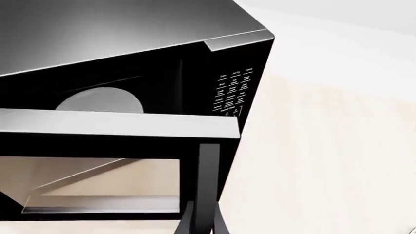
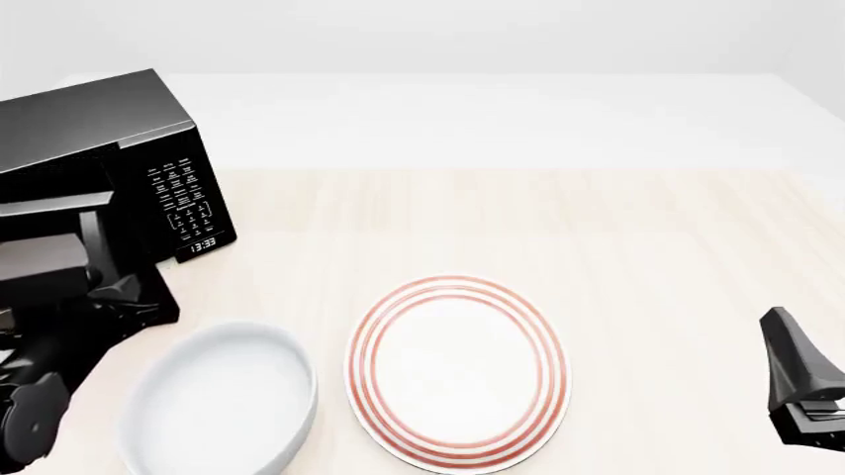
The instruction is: Open the microwave.
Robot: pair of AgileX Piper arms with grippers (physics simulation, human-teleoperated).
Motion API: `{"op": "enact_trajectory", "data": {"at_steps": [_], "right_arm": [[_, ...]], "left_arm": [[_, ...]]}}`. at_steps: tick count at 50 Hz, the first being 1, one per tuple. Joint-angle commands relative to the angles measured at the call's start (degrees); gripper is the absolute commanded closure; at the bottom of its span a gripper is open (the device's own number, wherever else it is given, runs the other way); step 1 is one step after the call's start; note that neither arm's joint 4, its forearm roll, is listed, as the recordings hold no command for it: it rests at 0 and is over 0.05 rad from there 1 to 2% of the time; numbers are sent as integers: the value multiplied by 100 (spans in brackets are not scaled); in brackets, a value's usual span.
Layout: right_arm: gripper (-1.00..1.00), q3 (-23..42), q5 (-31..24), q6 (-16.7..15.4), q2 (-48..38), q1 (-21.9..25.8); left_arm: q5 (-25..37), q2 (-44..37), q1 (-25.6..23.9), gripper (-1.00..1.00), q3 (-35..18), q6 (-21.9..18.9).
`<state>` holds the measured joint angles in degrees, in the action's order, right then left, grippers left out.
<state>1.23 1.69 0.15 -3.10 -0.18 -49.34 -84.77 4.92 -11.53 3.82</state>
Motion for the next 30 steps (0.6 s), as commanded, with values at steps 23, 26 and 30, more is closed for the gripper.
{"op": "enact_trajectory", "data": {"at_steps": [23, 26, 30], "right_arm": [[-100, 0, 0, 0, 1, -1], [-100, 0, 0, 0, 0, -2], [-100, 0, 1, -1, -1, -1]], "left_arm": [[-18, 955, -562, 100, 158, 214], [-24, 962, -562, 100, 167, 219], [12, 1009, -585, 100, 166, 224]]}}
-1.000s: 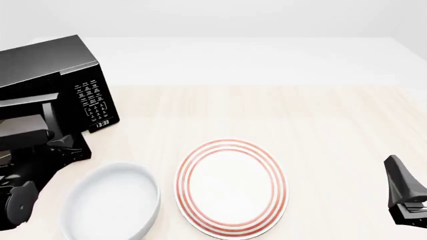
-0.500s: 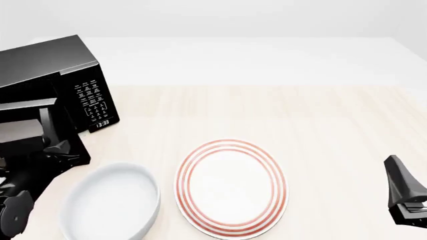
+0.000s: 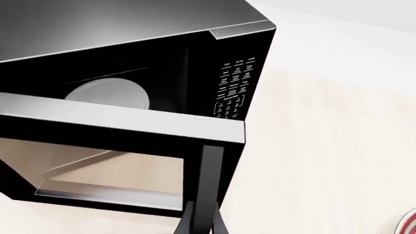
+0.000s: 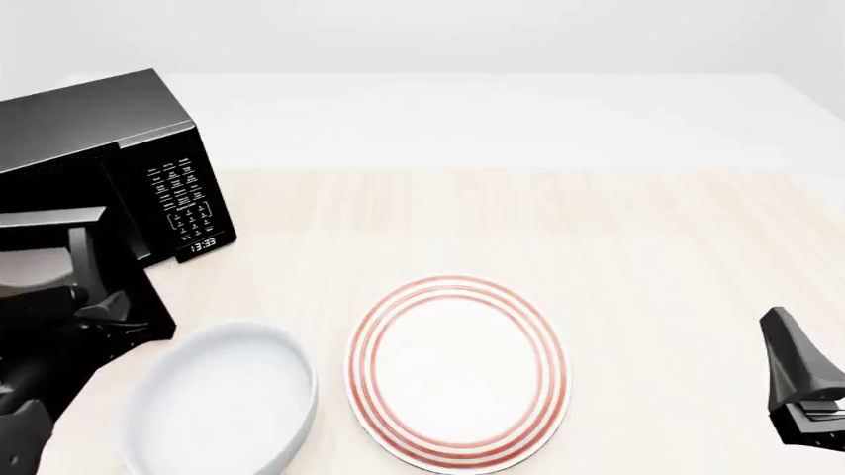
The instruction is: Open the microwave.
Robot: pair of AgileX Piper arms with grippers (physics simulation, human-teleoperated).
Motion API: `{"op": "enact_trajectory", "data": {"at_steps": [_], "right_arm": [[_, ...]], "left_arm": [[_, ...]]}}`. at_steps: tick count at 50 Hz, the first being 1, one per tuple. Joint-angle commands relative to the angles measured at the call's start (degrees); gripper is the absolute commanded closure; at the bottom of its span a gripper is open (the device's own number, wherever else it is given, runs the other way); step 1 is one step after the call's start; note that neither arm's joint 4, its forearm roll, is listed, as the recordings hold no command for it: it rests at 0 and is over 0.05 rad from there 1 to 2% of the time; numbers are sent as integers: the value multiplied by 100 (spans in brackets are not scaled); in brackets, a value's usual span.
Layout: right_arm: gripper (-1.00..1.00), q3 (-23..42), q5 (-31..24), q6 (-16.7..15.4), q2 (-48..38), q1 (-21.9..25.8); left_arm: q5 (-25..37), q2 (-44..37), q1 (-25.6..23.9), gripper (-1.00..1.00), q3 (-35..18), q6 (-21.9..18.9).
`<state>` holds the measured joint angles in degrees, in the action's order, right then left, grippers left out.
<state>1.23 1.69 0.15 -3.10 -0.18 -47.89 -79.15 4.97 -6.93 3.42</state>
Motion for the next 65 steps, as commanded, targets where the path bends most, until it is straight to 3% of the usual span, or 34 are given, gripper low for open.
{"op": "enact_trajectory", "data": {"at_steps": [1, 24, 25, 41, 65], "right_arm": [[-100, 0, 0, 1, -1, 0], [-100, 2, -14, -15, 22, -12], [-100, 3, -15, -16, 23, -12], [-100, 0, -3, 0, 2, 0], [-100, 0, -3, 0, 2, 0]], "left_arm": [[-138, 453, -591, 100, -284, 262], [-106, 524, -546, 100, -281, 322], [-90, 541, -528, -100, -280, 323], [-125, 532, -66, -100, -194, 314], [242, 1107, -21, -100, -16, 294]]}}
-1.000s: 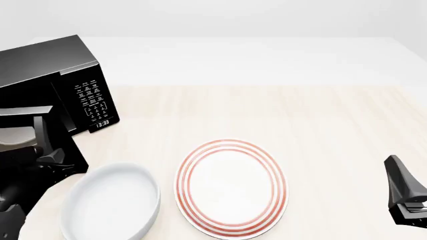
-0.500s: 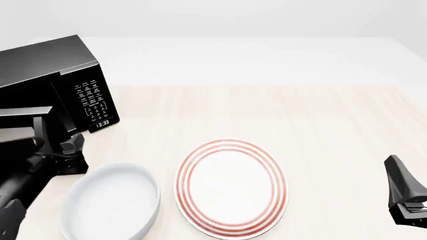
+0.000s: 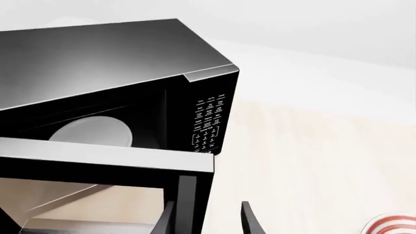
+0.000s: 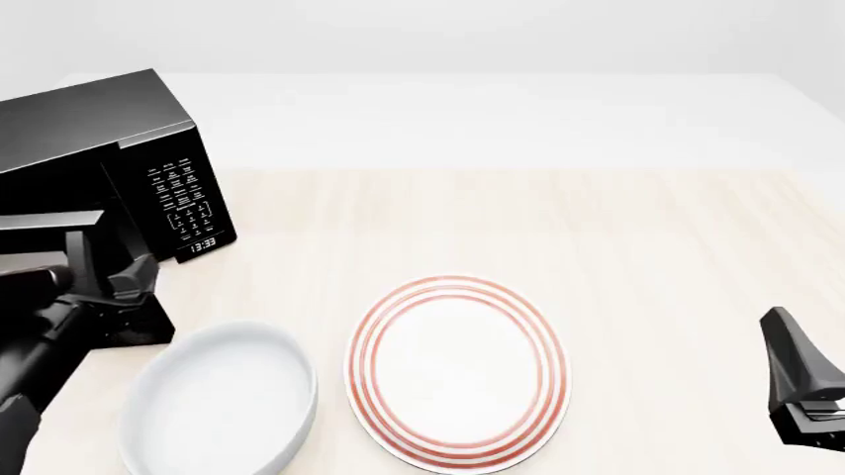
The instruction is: Open the microwave.
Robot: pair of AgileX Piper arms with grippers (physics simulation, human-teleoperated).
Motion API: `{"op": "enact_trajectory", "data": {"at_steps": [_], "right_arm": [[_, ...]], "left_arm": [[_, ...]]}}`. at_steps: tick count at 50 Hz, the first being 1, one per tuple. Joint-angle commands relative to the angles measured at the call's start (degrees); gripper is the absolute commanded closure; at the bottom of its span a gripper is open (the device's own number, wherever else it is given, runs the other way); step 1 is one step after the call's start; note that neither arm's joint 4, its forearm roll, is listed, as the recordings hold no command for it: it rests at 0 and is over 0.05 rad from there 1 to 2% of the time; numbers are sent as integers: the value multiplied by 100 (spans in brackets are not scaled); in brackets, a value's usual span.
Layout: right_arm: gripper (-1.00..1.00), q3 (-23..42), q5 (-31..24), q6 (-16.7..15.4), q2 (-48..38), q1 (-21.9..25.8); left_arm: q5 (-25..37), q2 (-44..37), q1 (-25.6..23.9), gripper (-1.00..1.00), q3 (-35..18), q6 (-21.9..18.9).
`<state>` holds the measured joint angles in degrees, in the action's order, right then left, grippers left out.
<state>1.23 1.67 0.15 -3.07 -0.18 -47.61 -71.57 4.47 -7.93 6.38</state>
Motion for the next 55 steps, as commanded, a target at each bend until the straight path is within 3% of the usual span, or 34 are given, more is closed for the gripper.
{"op": "enact_trajectory", "data": {"at_steps": [1, 34, 55], "right_arm": [[-100, 0, 0, 0, 0, 0], [-100, 0, 0, 0, 0, 0], [-100, 0, 0, 0, 0, 0]], "left_arm": [[248, 409, 38, -100, 102, -2], [1909, 2875, 59, -100, 586, -73], [4237, 5135, -48, -100, 113, -150]]}}
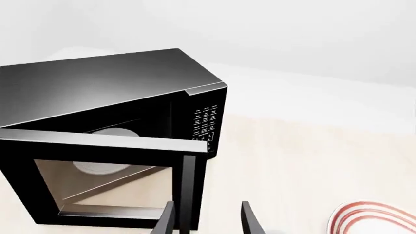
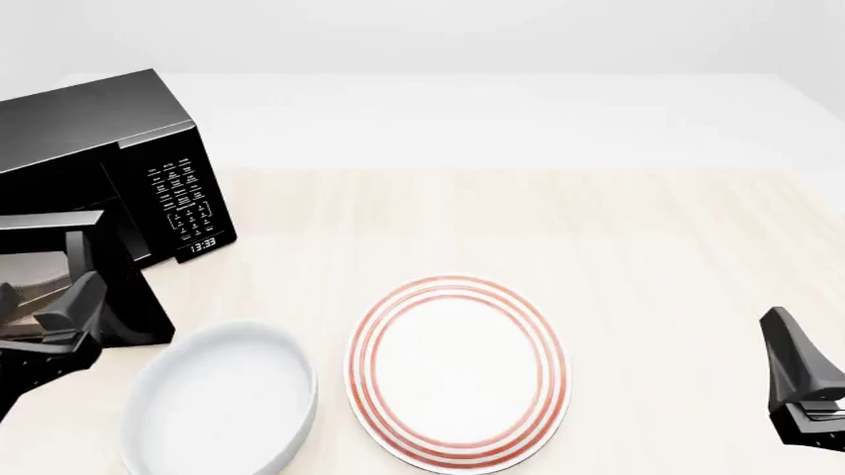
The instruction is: Open the microwave.
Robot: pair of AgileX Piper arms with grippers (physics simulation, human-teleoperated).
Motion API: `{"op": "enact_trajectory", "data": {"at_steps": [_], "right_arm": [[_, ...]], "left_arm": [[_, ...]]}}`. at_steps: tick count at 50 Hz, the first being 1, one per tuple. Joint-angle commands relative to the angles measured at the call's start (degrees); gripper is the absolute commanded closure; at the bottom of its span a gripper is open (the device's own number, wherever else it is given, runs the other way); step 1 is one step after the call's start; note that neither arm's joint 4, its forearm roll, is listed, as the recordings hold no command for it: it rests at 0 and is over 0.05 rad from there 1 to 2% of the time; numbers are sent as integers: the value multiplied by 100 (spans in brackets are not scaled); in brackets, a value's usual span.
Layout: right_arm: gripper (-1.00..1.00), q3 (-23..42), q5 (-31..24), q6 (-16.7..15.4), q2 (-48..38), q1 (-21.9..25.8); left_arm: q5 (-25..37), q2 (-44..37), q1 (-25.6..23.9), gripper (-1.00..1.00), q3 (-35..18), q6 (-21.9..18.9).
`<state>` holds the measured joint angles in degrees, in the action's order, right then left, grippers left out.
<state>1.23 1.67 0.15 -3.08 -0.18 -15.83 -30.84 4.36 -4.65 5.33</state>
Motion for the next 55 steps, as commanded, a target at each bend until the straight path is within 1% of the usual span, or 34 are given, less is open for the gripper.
{"op": "enact_trajectory", "data": {"at_steps": [1, 12, 29, 35, 37, 39, 41, 43, 51, 55], "right_arm": [[-100, 0, 0, 0, 0, 0], [-100, 0, 0, 0, 0, 0], [-100, 0, 0, 0, 0, 0], [-100, 0, 0, 0, 0, 0], [-100, 0, 0, 0, 0, 0], [-100, 0, 0, 0, 0, 0], [-100, 0, 0, 0, 0, 0], [-100, 0, 0, 0, 0, 0], [-100, 0, 0, 0, 0, 0], [-100, 0, 0, 0, 0, 0]], "left_arm": [[1211, 1172, -16, -100, -267, -103], [2059, 1837, 18, -100, -666, -101], [2904, 1953, 7, -100, -1584, -225], [2984, 1853, -7, -100, -1802, -258], [2984, 1778, 3, -100, -1848, -181], [3040, 1724, -5, -100, -1964, -298], [3134, 1668, 12, -100, -2127, -312], [2939, 1803, 25, -100, -1816, -332], [2845, 1626, 89, -100, -1945, -470], [2862, 1443, 60, -100, -2139, -571]]}}
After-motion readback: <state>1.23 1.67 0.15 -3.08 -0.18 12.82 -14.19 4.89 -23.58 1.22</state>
